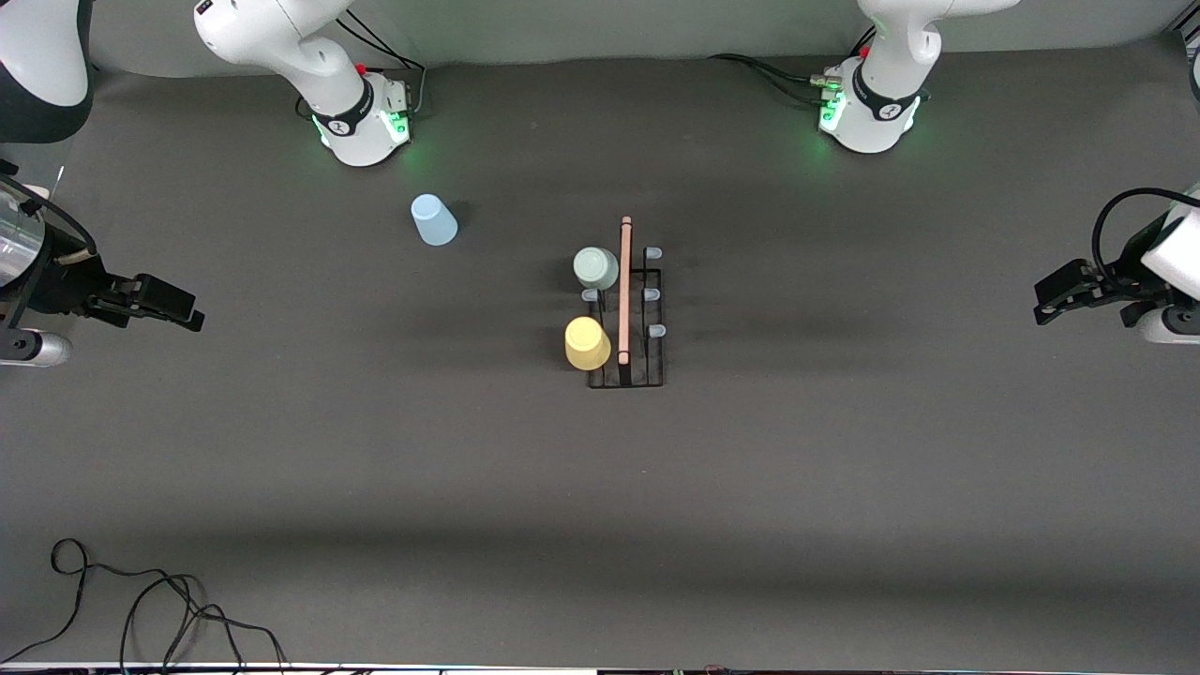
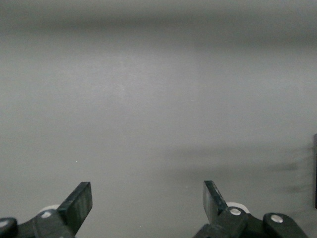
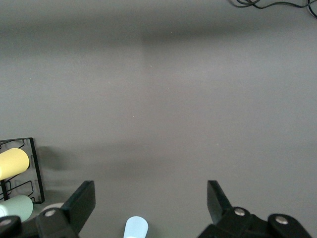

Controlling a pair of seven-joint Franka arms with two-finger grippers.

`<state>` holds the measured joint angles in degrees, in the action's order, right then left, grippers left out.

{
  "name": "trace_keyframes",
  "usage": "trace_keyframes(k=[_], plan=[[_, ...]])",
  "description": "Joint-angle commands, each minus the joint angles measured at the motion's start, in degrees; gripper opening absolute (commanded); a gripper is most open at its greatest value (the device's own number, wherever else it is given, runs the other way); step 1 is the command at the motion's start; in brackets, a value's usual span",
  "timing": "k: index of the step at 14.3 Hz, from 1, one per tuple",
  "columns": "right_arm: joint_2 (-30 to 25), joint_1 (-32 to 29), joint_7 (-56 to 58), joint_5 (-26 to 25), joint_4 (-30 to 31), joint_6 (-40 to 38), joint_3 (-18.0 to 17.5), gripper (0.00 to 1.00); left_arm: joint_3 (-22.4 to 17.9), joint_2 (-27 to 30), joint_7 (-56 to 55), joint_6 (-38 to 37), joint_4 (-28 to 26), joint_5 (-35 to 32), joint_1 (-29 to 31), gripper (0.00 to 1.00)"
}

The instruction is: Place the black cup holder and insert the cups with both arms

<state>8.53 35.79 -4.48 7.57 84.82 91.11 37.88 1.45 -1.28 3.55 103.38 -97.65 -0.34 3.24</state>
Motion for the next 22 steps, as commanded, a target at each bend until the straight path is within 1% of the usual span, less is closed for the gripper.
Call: trace_keyframes(k=[1, 3, 5, 7, 8, 9, 11, 13, 14, 15, 16, 17, 19, 21, 22], plan=[[-2.03, -4.21, 0.96, -1.59, 1.66, 0.47, -4.63, 1.0, 0.04, -1.09, -0.65, 0.15, 0.88, -0.18, 1.59, 1.0], [-2.64, -10.28, 0.79, -2.46, 1.66, 0.29, -10.96, 1.0, 0.04, -1.79, -1.79, 0.06, 0.88, -0.18, 1.59, 1.0], [-3.78, -16.16, 0.7, -5.27, 2.01, -0.14, -18.24, 1.0, 0.04, -1.89, -3.2, -0.46, 0.7, -0.27, 1.68, 1.0], [-4.05, -22.58, 0.35, -5.37, 2.1, -0.5, -24.67, 1.0, 0.04, -1.71, -3.29, -1.16, 0.88, -0.27, 1.77, 1.0], [-4.66, -26.44, 0.26, -5.37, 2.28, -0.5, -28.44, 1.0, 0.04, -1.62, -3.46, -1.43, 0.71, -0.27, 1.68, 1.0], [-5.1, -29.35, 0.17, -5.46, 2.97, -0.5, -31.52, 1.0, 0.04, -1.62, -3.64, -2.04, 0.7, -0.36, 1.68, 1.0], [-6.59, -32.88, -0.09, -7.29, 4.91, -0.5, -36.02, 1.0, 0.04, -1.8, -3.47, -1.79, 0.71, -0.36, 1.77, 1.0], [-9.04, -38.67, -0.27, -8.36, 7.19, -0.33, -42.6, 1.0, 0.04, -1.88, -3.46, -1.61, 0.7, -0.36, 1.77, 1.0], [-10.1, -39.74, -0.27, -8.36, 8.68, 0.29, -43.76, 1.0, 0.04, -1.88, -3.46, -1.61, 0.79, -0.36, 1.77, 1.0], [-10.72, -40.44, -0.27, -8.36, 9.91, 0.73, -44.12, 1.0, 0.04, -1.88, -3.46, -1.43, 0.79, -0.36, 1.77, 1.0], [-11.51, -41.58, -0.27, -8.36, 11.49, 1.86, -45.43, 1.0, 0.04, -1.97, -3.46, -1.17, 0.88, -0.36, 1.77, 1.0], [-12.39, -42.03, -0.27, -8.36, 13.25, 3.35, -45.96, 1.0, 0.04, -1.97, -3.46, -1.08, 0.88, -0.36, 1.68, 1.0], [-11.61, -40.03, -0.27, -8.36, 13.18, 4.42, -44.4, 1.0, 0.13, -2.06, -3.46, -1.08, 1.06, -0.36, 1.68, 1.0], [-9.77, -36.42, -0.36, -8.27, 10.03, 3.9, -38.88, 1.0, 0.13, -1.97, -3.46, -0.99, 1.06, -0.36, 1.68, 1.0], [-9.67, -36.58, 0.17, -8.19, 9.58, 3.63, -38.33, 1.0, 0.13, -2.06, -3.38, -0.9, 1.06, -0.36, 1.68, 1.0]])
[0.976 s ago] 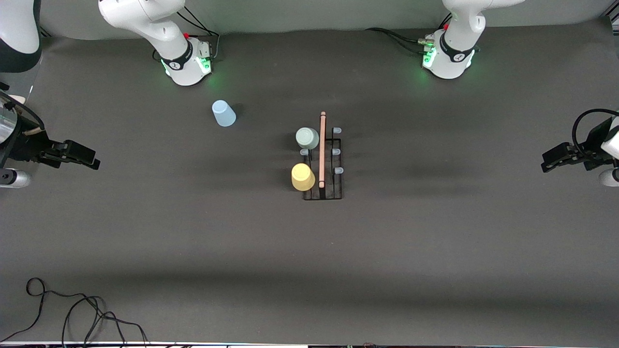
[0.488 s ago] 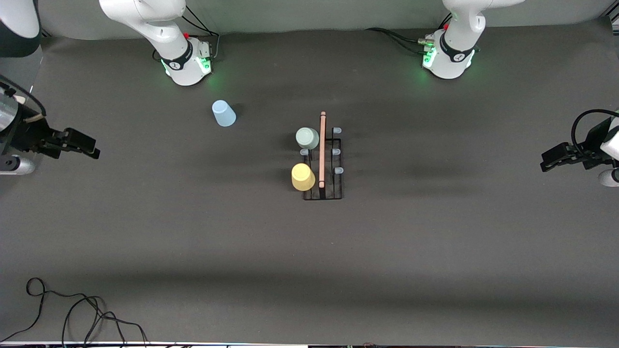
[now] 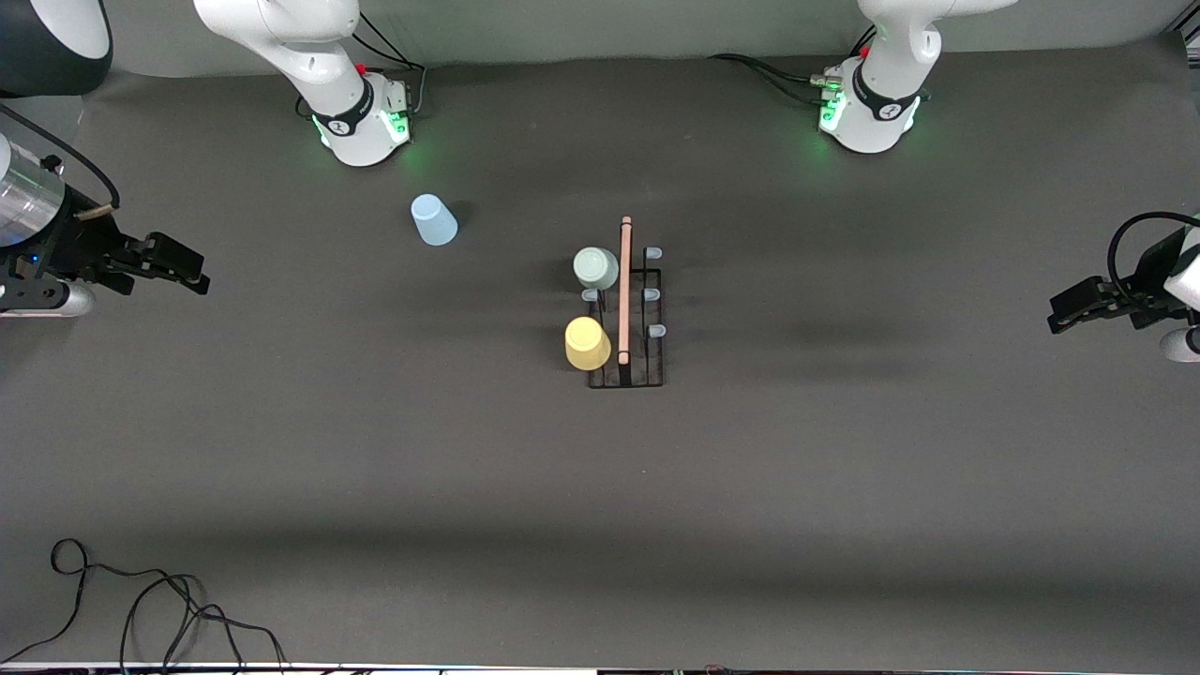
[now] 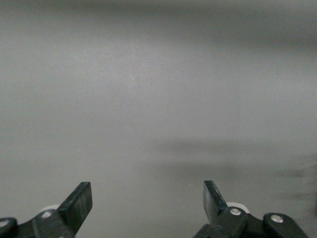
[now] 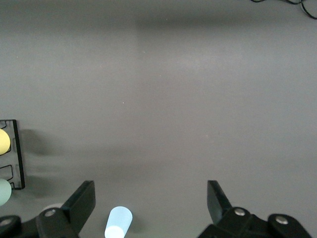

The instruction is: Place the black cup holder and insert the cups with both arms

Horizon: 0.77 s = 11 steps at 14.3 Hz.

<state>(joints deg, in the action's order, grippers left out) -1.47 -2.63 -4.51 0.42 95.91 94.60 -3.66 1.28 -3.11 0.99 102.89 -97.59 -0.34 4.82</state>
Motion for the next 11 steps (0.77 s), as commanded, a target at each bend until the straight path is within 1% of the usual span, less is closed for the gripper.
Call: trace_keyframes(k=[1, 3, 7, 11], plan=[[-0.02, 1.75, 0.12, -1.04, -1.25, -0.03, 3.22, 1.0, 0.3, -0.32, -0.81, -0.32, 1.0, -0.36, 0.11, 1.0], [-0.02, 1.75, -0.24, -1.04, -1.34, -0.74, 2.7, 1.0, 0.3, -0.58, -0.64, 0.46, 1.09, -0.36, 0.11, 1.0], [0.41, 2.45, 0.03, -1.04, -1.69, -1.18, 3.13, 1.0, 0.3, -0.14, 0.24, 0.91, 1.35, -0.53, 0.11, 1.0], [0.5, 2.45, 0.03, -1.04, -1.87, -1.18, 3.05, 1.0, 0.56, 1.08, 0.33, -1.54, 1.62, -0.54, -0.24, 1.0]])
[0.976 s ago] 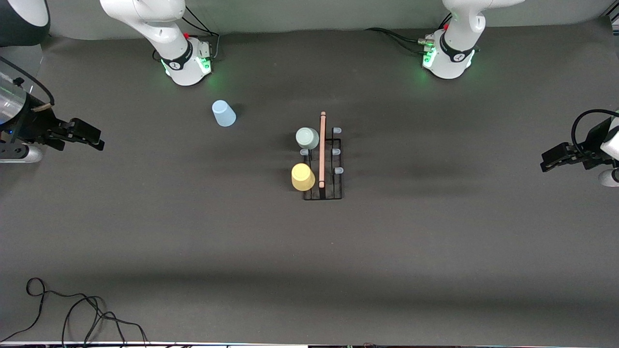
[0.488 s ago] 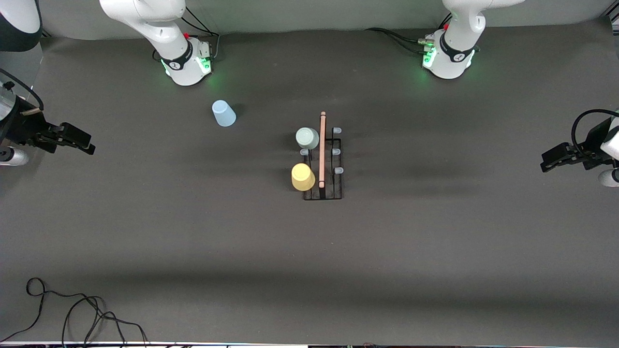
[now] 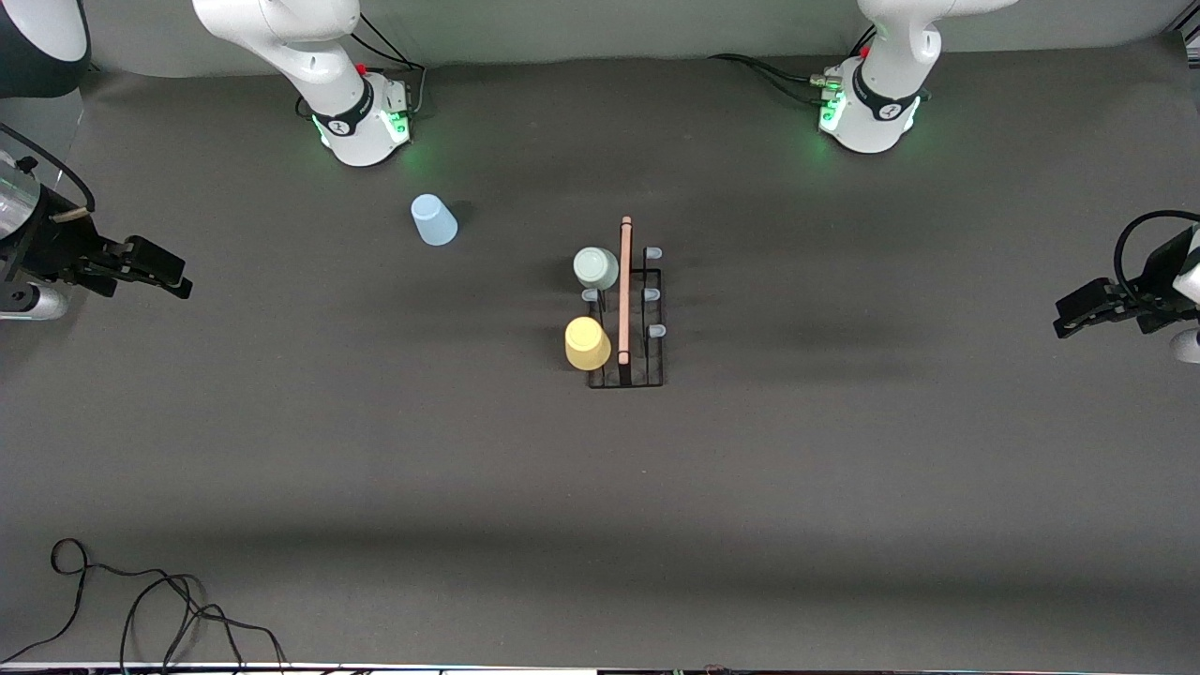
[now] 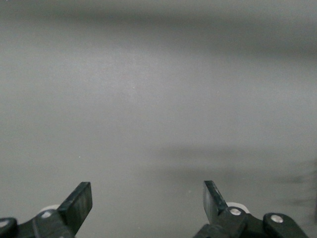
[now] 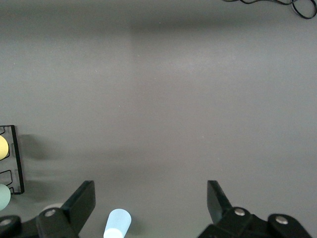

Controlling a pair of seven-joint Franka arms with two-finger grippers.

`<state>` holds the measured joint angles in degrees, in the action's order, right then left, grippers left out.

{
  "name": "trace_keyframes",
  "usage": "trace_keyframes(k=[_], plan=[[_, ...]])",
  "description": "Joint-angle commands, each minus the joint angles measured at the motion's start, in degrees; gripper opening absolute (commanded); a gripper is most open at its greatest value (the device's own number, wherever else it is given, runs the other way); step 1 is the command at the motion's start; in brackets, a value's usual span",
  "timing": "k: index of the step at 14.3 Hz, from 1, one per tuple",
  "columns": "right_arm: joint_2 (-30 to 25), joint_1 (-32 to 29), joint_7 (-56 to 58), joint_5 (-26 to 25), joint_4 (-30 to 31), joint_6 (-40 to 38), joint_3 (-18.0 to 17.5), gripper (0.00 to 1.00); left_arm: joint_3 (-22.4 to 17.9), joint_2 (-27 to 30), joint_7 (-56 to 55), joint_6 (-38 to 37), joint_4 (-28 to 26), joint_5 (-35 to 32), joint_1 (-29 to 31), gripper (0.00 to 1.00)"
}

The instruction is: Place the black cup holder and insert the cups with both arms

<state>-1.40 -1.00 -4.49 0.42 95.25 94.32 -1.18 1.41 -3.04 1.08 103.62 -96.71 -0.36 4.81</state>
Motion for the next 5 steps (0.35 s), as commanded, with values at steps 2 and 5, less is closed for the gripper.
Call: trace_keyframes(k=[2, 5], plan=[[0.43, 0.82, 0.1, -1.03, -1.21, -0.89, 0.57, 1.0, 0.78, 2.07, 0.32, -5.51, 1.87, -0.52, -0.68, 1.0], [0.43, 0.91, 0.01, -1.03, -1.21, -0.89, 0.65, 1.0, 1.49, 5.85, 3.13, -7.46, 1.53, -0.52, -0.86, 1.0]])
